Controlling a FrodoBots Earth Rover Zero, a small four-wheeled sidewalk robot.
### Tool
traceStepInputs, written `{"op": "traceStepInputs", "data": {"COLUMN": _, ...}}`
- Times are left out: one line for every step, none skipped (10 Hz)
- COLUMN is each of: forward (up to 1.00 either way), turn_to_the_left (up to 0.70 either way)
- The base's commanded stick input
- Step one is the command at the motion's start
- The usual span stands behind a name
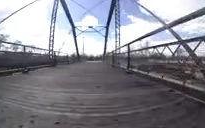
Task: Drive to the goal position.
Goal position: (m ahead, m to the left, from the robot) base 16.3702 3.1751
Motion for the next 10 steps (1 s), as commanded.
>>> {"op": "traceStepInputs", "data": {"forward": 1.00, "turn_to_the_left": 0.00}}
{"op": "traceStepInputs", "data": {"forward": 1.00, "turn_to_the_left": 0.00}}
{"op": "traceStepInputs", "data": {"forward": 1.00, "turn_to_the_left": 0.00}}
{"op": "traceStepInputs", "data": {"forward": 1.00, "turn_to_the_left": 0.00}}
{"op": "traceStepInputs", "data": {"forward": 1.00, "turn_to_the_left": 0.00}}
{"op": "traceStepInputs", "data": {"forward": 1.00, "turn_to_the_left": 0.00}}
{"op": "traceStepInputs", "data": {"forward": 1.00, "turn_to_the_left": 0.00}}
{"op": "traceStepInputs", "data": {"forward": 1.00, "turn_to_the_left": 0.00}}
{"op": "traceStepInputs", "data": {"forward": 1.00, "turn_to_the_left": 0.00}}
{"op": "traceStepInputs", "data": {"forward": 1.00, "turn_to_the_left": 0.00}}
